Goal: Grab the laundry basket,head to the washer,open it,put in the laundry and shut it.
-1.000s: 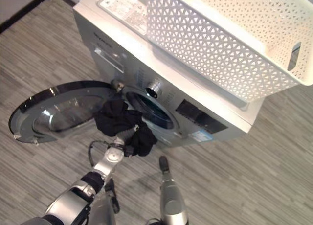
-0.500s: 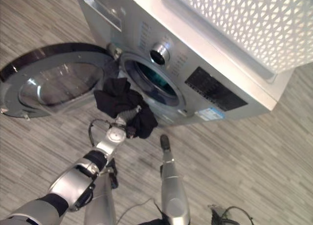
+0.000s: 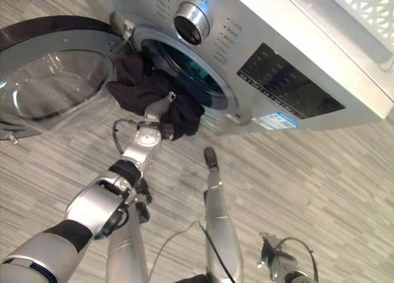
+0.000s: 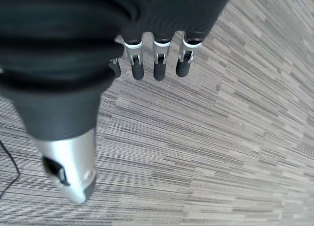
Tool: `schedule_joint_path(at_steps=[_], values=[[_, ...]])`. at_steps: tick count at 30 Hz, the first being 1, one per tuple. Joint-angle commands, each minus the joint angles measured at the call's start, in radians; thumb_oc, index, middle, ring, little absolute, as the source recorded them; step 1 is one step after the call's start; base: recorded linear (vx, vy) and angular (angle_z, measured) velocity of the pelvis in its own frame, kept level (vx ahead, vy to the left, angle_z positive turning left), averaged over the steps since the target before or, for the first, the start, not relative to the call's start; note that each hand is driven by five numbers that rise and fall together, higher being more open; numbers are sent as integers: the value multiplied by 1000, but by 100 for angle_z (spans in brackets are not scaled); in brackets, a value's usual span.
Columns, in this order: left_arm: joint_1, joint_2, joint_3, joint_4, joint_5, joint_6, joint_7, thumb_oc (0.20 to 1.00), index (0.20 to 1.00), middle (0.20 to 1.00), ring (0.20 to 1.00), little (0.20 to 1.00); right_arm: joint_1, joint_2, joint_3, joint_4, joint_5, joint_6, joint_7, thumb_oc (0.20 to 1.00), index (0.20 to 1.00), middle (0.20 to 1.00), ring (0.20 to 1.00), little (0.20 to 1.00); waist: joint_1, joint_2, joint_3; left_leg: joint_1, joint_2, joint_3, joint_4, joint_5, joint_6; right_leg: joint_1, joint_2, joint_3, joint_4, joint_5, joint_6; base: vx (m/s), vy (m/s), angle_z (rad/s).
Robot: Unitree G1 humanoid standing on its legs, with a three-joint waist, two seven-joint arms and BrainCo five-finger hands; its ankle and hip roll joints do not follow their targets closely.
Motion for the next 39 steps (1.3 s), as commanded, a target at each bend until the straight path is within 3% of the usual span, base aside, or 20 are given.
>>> schedule_joint_path(at_steps=[1,8,14,23,31,39], values=[[-59,-11,45,-100,-61,-94,2,200,200,200,200,200,81,-64,14,-18,33,46,-17,1000,1000,1000,1000,1000,-30,21,-9,42,47,-3,184,-274,-44,-154,-15,58,-66,36,-5,69,17,-11],[-129,-25,122,-87,-236,-120,-23,200,200,200,200,200,66,-53,20,-13,24,46,-41,1000,1000,1000,1000,1000,-60,14,-9,26,76,32,227,-313,-29,-222,41,87,-27,25,1,74,12,-21],[-262,89,164,-97,-359,-137,-69,200,200,200,200,200,78,-53,18,-6,0,39,-29,1000,1000,1000,1000,1000,-91,-12,-18,88,120,95,266,-371,-7,-235,113,123,11,17,21,105,50,-43],[-392,173,209,-91,-545,-163,-79,200,200,200,200,200,90,-68,-34,-18,57,29,-32,1000,1000,1000,1000,1000,-144,6,-44,143,139,126,249,-385,-22,-239,140,149,29,13,22,96,13,-11],[-369,81,305,-188,-631,-250,-32,200,200,200,200,200,49,-58,-33,-2,90,34,-77,1000,1000,1000,1000,1000,-154,7,-20,155,162,159,228,-391,-31,-271,185,155,55,-3,17,89,-41,-12],[-324,114,334,-169,-602,-230,-4,200,200,200,200,200,24,-19,-37,-27,168,-1,-121,1000,1000,1000,1000,1000,-139,-10,-9,124,245,188,267,-404,-37,-362,243,79,159,-47,13,78,-116,-21]])
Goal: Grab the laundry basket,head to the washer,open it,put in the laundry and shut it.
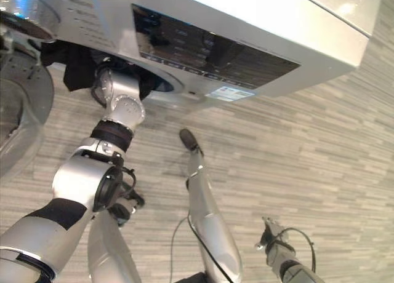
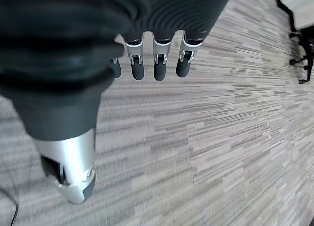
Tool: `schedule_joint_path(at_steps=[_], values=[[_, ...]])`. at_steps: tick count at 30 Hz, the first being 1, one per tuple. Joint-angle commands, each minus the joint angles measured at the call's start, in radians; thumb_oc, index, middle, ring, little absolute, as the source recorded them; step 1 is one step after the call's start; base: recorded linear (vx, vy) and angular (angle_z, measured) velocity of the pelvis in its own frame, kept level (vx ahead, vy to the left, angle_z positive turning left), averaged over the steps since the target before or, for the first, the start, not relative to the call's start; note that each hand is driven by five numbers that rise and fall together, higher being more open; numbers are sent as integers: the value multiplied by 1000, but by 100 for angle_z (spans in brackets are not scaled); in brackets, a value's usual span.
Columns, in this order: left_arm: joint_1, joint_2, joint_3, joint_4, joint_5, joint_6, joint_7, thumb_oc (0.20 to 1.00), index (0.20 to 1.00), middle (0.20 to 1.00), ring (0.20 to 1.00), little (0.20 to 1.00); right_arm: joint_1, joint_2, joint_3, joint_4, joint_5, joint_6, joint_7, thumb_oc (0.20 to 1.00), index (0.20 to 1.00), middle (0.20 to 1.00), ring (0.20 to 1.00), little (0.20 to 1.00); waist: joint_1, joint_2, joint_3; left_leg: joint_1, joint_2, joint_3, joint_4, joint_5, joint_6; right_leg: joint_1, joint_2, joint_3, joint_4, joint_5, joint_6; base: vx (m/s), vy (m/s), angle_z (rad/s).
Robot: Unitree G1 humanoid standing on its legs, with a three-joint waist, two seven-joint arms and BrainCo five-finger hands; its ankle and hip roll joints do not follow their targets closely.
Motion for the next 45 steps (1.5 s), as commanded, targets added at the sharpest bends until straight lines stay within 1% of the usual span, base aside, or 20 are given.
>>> schedule_joint_path(at_steps=[1,11,13,14,17,18,20,22,24,28,30,32,34,35,36,38,39,40,43,45], values=[[-66,68,17,-66,66,-12,3,200,200,200,200,200,78,-28,15,-23,63,-2,-36,1000,1000,1000,1000,1000,-31,-1,-4,266,25,39,-34,-186,-18,-150,49,-106,41,-29,3,80,-101,-30],[-45,197,23,-10,112,33,37,200,200,200,200,200,119,-6,-13,-18,140,-28,-59,1000,1000,1000,1000,1000,-12,-4,-4,299,142,50,38,-194,-24,-221,44,-304,168,-84,-5,102,-122,-21],[-43,203,18,-6,125,37,37,200,200,200,200,200,126,-4,-14,-14,144,-31,-59,1000,1000,1000,1000,1000,-13,-1,-4,308,148,48,36,-190,-25,-221,42,-317,173,-93,-6,77,-108,-13],[-14,168,-4,-9,161,49,54,200,200,200,200,200,52,-6,5,-31,182,-59,-58,1000,1000,1000,1000,1000,11,8,-4,315,156,43,36,-166,-29,-231,37,-335,199,-94,-14,130,-215,-8],[-79,142,-21,10,170,51,57,200,200,200,200,200,18,-11,6,-55,230,-73,-48,1000,1000,1000,1000,1000,-1,5,-4,347,171,56,19,-160,-35,-235,48,-344,205,-107,-18,105,-73,3],[-186,205,-44,22,180,46,59,200,200,200,200,200,34,-19,-3,-69,230,-80,-65,1000,1000,1000,1000,1000,-24,7,-4,383,183,69,3,-151,-38,-232,57,-347,200,-110,-21,102,62,8],[-231,237,-48,17,163,30,60,200,200,200,200,200,39,-24,-11,-80,231,-84,-69,1000,1000,1000,1000,1000,-26,2,-4,402,187,84,-9,-135,-45,-236,68,-343,209,-110,-22,90,12,-23],[-255,282,-50,-176,161,-80,80,200,200,200,200,200,97,-35,-20,-108,212,-97,-69,1000,1000,1000,1000,1000,-43,-11,-4,441,212,108,-31,-112,-54,-243,92,-346,225,-117,-26,91,-53,-31],[-236,302,-52,-152,162,-53,88,1000,1000,1000,1000,1000,133,-47,-26,-109,216,-110,-48,1000,1000,1000,1000,1000,-43,-11,-16,461,222,111,-44,-98,-57,-239,100,-342,222,-122,-30,78,-63,-8],[-224,322,-92,-85,144,-13,40,1000,1000,1000,1000,1000,161,-57,-44,-104,223,-108,-47,1000,1000,1000,1000,1000,-39,6,-19,486,210,122,-77,-71,-62,-232,99,-335,220,-126,-34,15,-16,-8],[-171,308,-144,41,216,82,5,1000,1000,1000,1000,1000,164,-57,-56,-93,226,-104,-52,1000,1000,1000,1000,1000,-24,32,-20,491,191,119,-110,-41,-69,-224,86,-326,213,-126,-43,-8,-7,-2],[-168,304,-176,77,273,115,-8,1000,1000,1000,1000,1000,157,-55,-56,-88,228,-103,-53,1000,1000,1000,1000,1000,-22,39,-21,492,182,124,-122,-44,-68,-222,80,-324,209,-124,-42,-17,21,10],[-163,309,-261,212,462,248,-33,1000,1000,1000,1000,1000,111,-53,-60,-90,257,-106,-57,1000,1000,1000,1000,1000,0,68,-17,476,159,116,-135,-31,-74,-217,67,-316,199,-116,-45,-47,33,25],[-170,309,-262,216,466,250,-34,1000,1000,1000,1000,1000,108,-50,-61,-89,258,-106,-57,1000,1000,1000,1000,1000,0,66,-15,475,158,115,-136,-30,-73,-217,65,-316,198,-115,-45,-40,65,19],[-204,316,-366,410,729,399,-95,1000,1000,1000,1000,1000,9,-46,-51,-74,282,-88,-40,1000,1000,1000,1000,1000,3,81,-22,474,152,122,-153,-34,-74,-210,54,-310,181,-107,-45,-21,85,20],[-300,299,-436,519,944,503,-65,1000,1000,1000,1000,1000,-67,-17,-21,-47,317,-84,-25,1000,1000,1000,1000,1000,8,75,-26,459,153,113,-156,-23,-82,-205,49,-311,171,-97,-49,-26,51,10],[-303,299,-437,519,945,504,-65,1000,1000,1000,1000,1000,-69,-16,-22,-46,318,-84,-25,1000,1000,1000,1000,1000,8,74,-25,458,153,112,-155,-23,-82,-206,48,-312,171,-97,-49,0,0,0],[-320,286,-463,563,1060,544,-51,1000,1000,1000,1000,1000,-93,4,3,-43,324,-85,-8,1000,1000,1000,1000,1000,3,64,-29,447,159,106,-160,-22,-84,-207,47,-313,172,-93,-54,-6,7,4],[-343,281,-468,547,1095,557,-27,1000,1000,1000,1000,1000,-81,16,27,-42,326,-91,-8,1000,1000,1000,1000,1000,-2,55,-35,446,161,103,-170,-17,-87,-207,51,-314,165,-93,-57,4,0,8],[-376,277,-513,531,1194,565,9,1000,1000,1000,1000,1000,-77,-5,34,-54,326,-105,-11,1000,1000,1000,1000,1000,-7,50,-38,443,158,99,-181,-11,-90,-210,54,-312,160,-92,-63,1,4,3]])
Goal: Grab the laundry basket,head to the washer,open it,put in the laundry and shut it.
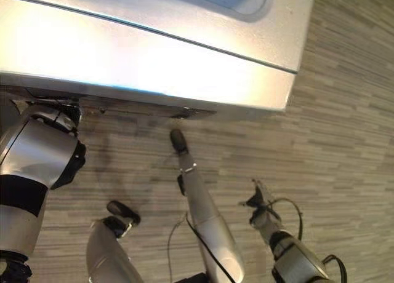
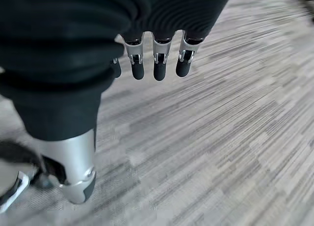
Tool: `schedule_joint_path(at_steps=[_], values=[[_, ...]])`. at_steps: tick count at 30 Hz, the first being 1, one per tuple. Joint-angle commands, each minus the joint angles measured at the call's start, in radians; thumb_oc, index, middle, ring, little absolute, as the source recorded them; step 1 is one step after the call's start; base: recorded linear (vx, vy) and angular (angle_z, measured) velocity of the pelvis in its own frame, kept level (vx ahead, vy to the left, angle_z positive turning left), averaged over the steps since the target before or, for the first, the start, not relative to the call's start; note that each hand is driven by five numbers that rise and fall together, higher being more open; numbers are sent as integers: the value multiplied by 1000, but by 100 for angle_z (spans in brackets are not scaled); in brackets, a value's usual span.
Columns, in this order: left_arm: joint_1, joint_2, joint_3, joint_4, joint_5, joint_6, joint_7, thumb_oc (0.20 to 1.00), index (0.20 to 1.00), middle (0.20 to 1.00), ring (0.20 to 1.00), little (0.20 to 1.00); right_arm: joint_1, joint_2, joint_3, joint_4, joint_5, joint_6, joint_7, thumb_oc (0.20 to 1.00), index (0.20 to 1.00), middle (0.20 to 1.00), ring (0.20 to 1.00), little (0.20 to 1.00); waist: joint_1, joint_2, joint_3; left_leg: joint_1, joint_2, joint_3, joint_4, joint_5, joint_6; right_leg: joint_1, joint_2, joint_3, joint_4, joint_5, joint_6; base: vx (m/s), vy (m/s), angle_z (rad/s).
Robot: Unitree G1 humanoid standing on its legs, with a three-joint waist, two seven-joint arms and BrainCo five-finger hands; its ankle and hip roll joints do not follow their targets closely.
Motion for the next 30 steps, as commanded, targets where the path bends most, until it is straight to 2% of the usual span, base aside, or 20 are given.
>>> schedule_joint_path(at_steps=[1,2,4,7,8,9,11,12,13,16,18,21,25,26,29,30], values=[[-107,24,3,-91,134,2,56,1000,1000,1000,1000,1000,104,-20,-10,-4,46,7,-1,1000,1000,1000,1000,1000,-59,42,-30,244,28,26,-106,51,51,-110,25,-48,31,-93,111,0,0,0],[-122,30,-47,-99,218,3,63,1000,1000,1000,1000,1000,125,-32,-10,-13,35,-5,-4,1000,1000,1000,1000,1000,-61,42,-32,241,26,26,-112,65,46,-112,27,-47,28,-93,109,0,0,0],[-128,31,-79,-100,272,16,72,1000,1000,1000,1000,1000,128,-42,-17,-20,34,-12,-3,1000,1000,1000,1000,1000,-62,45,-34,241,22,27,-128,73,43,-112,26,-45,26,-94,106,-3,4,2],[-123,24,-53,-90,247,17,93,1000,1000,1000,1000,1000,119,-43,-16,-21,34,-14,-7,1000,1000,1000,1000,1000,-59,47,-37,241,20,28,-135,84,40,-113,27,-46,24,-98,105,0,-2,5],[-120,12,-6,-97,183,4,122,1000,1000,1000,1000,1000,116,-37,-10,-20,35,-12,-8,1000,1000,1000,1000,1000,-55,48,-41,240,17,26,-139,85,40,-110,27,-47,18,-98,105,-6,-23,8],[-125,-9,53,-147,97,-32,175,1000,1000,1000,1000,1000,119,-40,-5,-23,41,-7,-10,1000,1000,1000,1000,1000,-48,53,-43,238,11,17,-146,97,38,-107,24,-48,16,-99,103,-13,-23,6],[-117,-18,73,-165,66,-56,193,1000,1000,1000,1000,1000,132,-42,-5,-24,37,-8,-11,1000,1000,1000,1000,1000,-45,54,-44,235,8,14,-146,98,38,-105,22,-47,17,-98,103,-21,-9,11],[-101,-40,125,-224,-56,-127,210,1000,1000,1000,1000,1000,154,-55,-9,-24,25,-3,-20,1000,1000,1000,1000,1000,-40,60,-44,236,-2,4,-157,102,39,-96,18,-49,11,-100,104,-19,-2,17],[-101,-40,125,-224,-56,-127,210,1000,1000,1000,1000,1000,154,-55,-9,-24,25,-3,-20,1000,1000,1000,1000,1000,-40,60,-44,236,-2,3,-157,102,39,-96,18,-49,10,-100,104,-31,2,20],[-19,-91,206,-396,-241,-244,226,1000,1000,1000,1000,1000,185,-73,-39,-14,24,6,-24,1000,1000,1000,1000,1000,-15,78,-38,229,-28,-25,-169,108,43,-71,0,-48,-6,-95,108,-59,6,12],[14,-107,217,-443,-254,-267,233,1000,1000,1000,1000,1000,196,-70,-45,-13,26,6,-18,1000,1000,1000,1000,1000,-8,78,-35,226,-37,-37,-172,109,44,-62,-5,-46,-11,-93,109,-63,-26,9],[191,-133,191,-641,-160,-311,266,1000,1000,1000,1000,1000,235,-81,-63,-23,11,-2,-2,1000,1000,1000,1000,1000,9,71,-33,225,-71,-70,-194,98,52,-17,-33,-47,-43,-82,114,-90,-1,34],[318,-122,160,-773,-71,-317,276,1000,1000,1000,1000,1000,265,-89,-84,-26,-7,-2,12,1000,1000,1000,1000,1000,18,64,-37,230,-94,-92,-203,76,62,20,-55,-48,-63,-73,120,-69,25,39],[402,-93,133,-873,8,-313,281,1000,1000,1000,1000,1000,278,-97,-101,-27,-20,-2,23,1000,1000,1000,1000,1000,26,65,-40,237,-110,-104,-211,66,66,46,-69,-50,-74,-67,124,-59,41,23],[489,-31,92,-946,170,-283,283,1000,1000,1000,1000,1000,295,-107,-124,-26,-44,-3,35,1000,1000,1000,1000,1000,39,67,-48,248,-133,-118,-221,50,71,89,-90,-51,-105,-59,129,-52,55,17],[491,-31,93,-948,172,-282,284,1000,1000,1000,1000,1000,296,-106,-124,-27,-44,-3,35,1000,1000,1000,1000,1000,39,66,-47,250,-134,-118,-222,50,71,92,-90,-51,-106,-59,130,-50,72,15]])
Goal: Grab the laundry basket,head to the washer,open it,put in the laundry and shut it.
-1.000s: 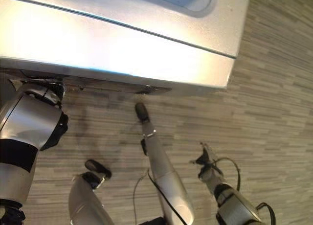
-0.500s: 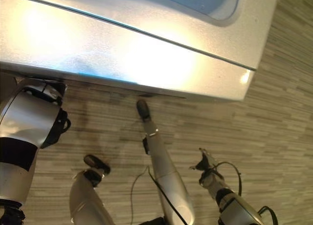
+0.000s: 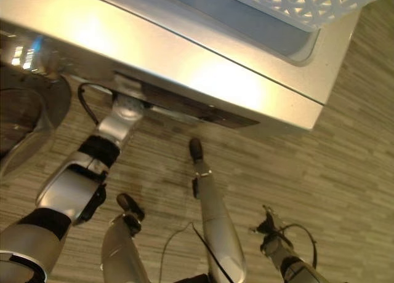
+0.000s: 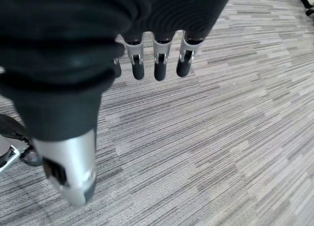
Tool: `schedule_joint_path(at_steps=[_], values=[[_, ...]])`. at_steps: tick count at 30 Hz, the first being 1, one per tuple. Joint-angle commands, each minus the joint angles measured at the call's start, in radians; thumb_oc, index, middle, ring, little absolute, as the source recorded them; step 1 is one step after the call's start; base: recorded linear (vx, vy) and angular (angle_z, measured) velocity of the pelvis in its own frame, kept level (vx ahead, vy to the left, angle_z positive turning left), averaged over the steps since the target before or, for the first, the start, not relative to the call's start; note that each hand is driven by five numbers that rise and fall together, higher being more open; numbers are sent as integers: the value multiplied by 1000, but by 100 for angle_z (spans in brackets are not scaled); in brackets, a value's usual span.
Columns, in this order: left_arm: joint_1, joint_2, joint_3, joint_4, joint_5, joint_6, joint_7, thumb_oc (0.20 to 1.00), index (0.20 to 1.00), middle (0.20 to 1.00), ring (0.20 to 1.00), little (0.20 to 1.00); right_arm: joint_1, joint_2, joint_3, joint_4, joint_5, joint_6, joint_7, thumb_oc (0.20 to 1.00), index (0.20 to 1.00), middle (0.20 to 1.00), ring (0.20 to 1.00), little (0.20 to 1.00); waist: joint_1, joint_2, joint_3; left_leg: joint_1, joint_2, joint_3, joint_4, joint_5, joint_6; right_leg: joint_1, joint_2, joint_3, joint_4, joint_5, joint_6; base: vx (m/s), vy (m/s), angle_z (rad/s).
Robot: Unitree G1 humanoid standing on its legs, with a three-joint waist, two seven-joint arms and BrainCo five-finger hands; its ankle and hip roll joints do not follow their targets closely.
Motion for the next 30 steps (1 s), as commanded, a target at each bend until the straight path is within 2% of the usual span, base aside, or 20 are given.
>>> schedule_joint_path(at_steps=[1,5,6,8,11,12,14,15,16,18,20,23,25,26,27,28,29,30], values=[[36,36,-12,-113,225,-45,19,1000,1000,1000,1000,1000,91,-64,-38,-34,-48,20,20,1000,1000,1000,1000,1000,-33,54,-49,143,-11,-22,8,-118,66,-48,24,33,-71,-47,145,-46,56,18],[141,74,21,-203,263,-45,-10,1000,1000,1000,1000,1000,109,-68,-58,-36,-73,30,36,1000,1000,1000,1000,1000,-17,63,-54,176,-36,-26,-12,-134,72,-5,4,32,-94,-39,153,-27,64,6],[253,86,51,-266,270,-56,-39,1000,1000,1000,1000,1000,110,-68,-77,-35,-78,41,46,1000,1000,1000,1000,1000,-1,71,-57,201,-48,-26,-23,-139,76,27,-8,32,-106,-37,154,-22,116,6],[321,77,72,-292,255,-61,-64,1000,1000,1000,1000,1000,115,-67,-81,-37,-82,44,52,1000,1000,1000,1000,1000,3,75,-59,220,-55,-26,-31,-141,78,47,-14,32,-112,-37,154,-10,83,3],[587,52,126,-376,202,-75,-172,1000,1000,1000,1000,1000,132,-67,-125,-41,-94,67,76,1000,1000,1000,1000,1000,27,95,-74,289,-81,-29,-64,-140,85,122,-36,29,-131,-33,161,2,81,10],[591,52,127,-380,202,-74,-173,1000,1000,1000,1000,1000,134,-67,-124,-42,-94,67,76,1000,1000,1000,1000,1000,26,95,-74,292,-81,-28,-66,-139,85,125,-37,29,-131,-33,161,19,85,20],[743,13,143,-390,169,-70,-244,1000,1000,1000,1000,1000,138,-63,-149,-50,-95,78,91,1000,1000,1000,1000,1000,39,104,-88,350,-100,-32,-98,-132,90,190,-54,23,-145,-32,162,-35,69,22],[795,1,152,-395,154,-67,-267,1000,1000,1000,1000,1000,143,-65,-156,-60,-97,79,96,1000,1000,1000,1000,1000,40,94,-94,359,-114,-29,-110,-103,90,209,-67,24,-164,-6,155,-76,22,13],[839,-9,159,-399,139,-62,-294,1000,1000,1000,1000,1000,147,-65,-166,-70,-96,81,101,1000,1000,1000,1000,1000,45,98,-104,383,-122,-35,-131,-94,93,234,-73,16,-175,-5,156,-67,25,17],[880,-18,160,-396,135,-57,-311,1000,1000,1000,1000,1000,148,-63,-170,-75,-96,86,105,1000,1000,1000,1000,1000,50,101,-116,408,-131,-40,-156,-86,97,261,-79,9,-187,-2,156,24,54,24],[978,-51,172,-347,118,-40,-351,1000,1000,1000,1000,1000,164,-52,-178,-81,-107,92,122,1000,1000,1000,1000,1000,68,109,-163,478,-156,-58,-226,-61,104,339,-97,-11,-222,4,152,46,75,20],[1012,-66,163,-296,133,-28,-364,1000,1000,1000,1000,1000,182,-46,-183,-78,-117,95,131,1000,1000,1000,1000,1000,75,111,-188,513,-172,-73,-265,-39,108,381,-113,-23,-236,4,145,-13,53,20],[1059,-80,143,-219,162,-17,-393,1000,1000,1000,1000,1000,210,-39,-196,-65,-126,99,145,1000,1000,1000,1000,1000,84,121,-230,562,-184,-96,-315,-19,106,456,-127,-47,-268,-1,141,-8,64,41],[1059,-80,144,-219,162,-17,-393,1000,1000,1000,1000,1000,210,-39,-195,-65,-126,99,145,1000,1000,1000,1000,1000,84,118,-232,560,-187,-96,-317,-15,107,455,-130,-46,-271,3,141,8,87,43],[1097,-83,161,-194,134,-11,-409,1000,1000,1000,1000,1000,227,-39,-208,-58,-130,103,152,1000,1000,1000,1000,1000,92,122,-262,594,-190,-106,-346,-10,108,499,-136,-62,-293,7,143,25,66,32],[1143,-46,177,-189,135,5,-435,1000,1000,1000,1000,1000,169,-110,-206,-232,-95,144,243,1000,1000,1000,1000,1000,98,113,-285,608,-190,-110,-360,-8,109,518,-139,-65,-309,10,144,14,87,26],[1139,-52,190,-152,139,4,-438,1000,1000,1000,1000,1000,259,-109,-216,-371,-140,116,231,1000,1000,1000,1000,1000,95,100,-299,624,-193,-113,-376,-1,111,538,-144,-71,-325,17,145,14,50,11],[1149,-52,196,-124,155,10,-433,1000,1000,1000,1000,1000,310,-105,-225,-395,-154,105,223,1000,1000,1000,1000,1000,98,96,-308,637,-194,-118,-381,-7,114,557,-146,-72,-337,20,149,-29,55,11]])
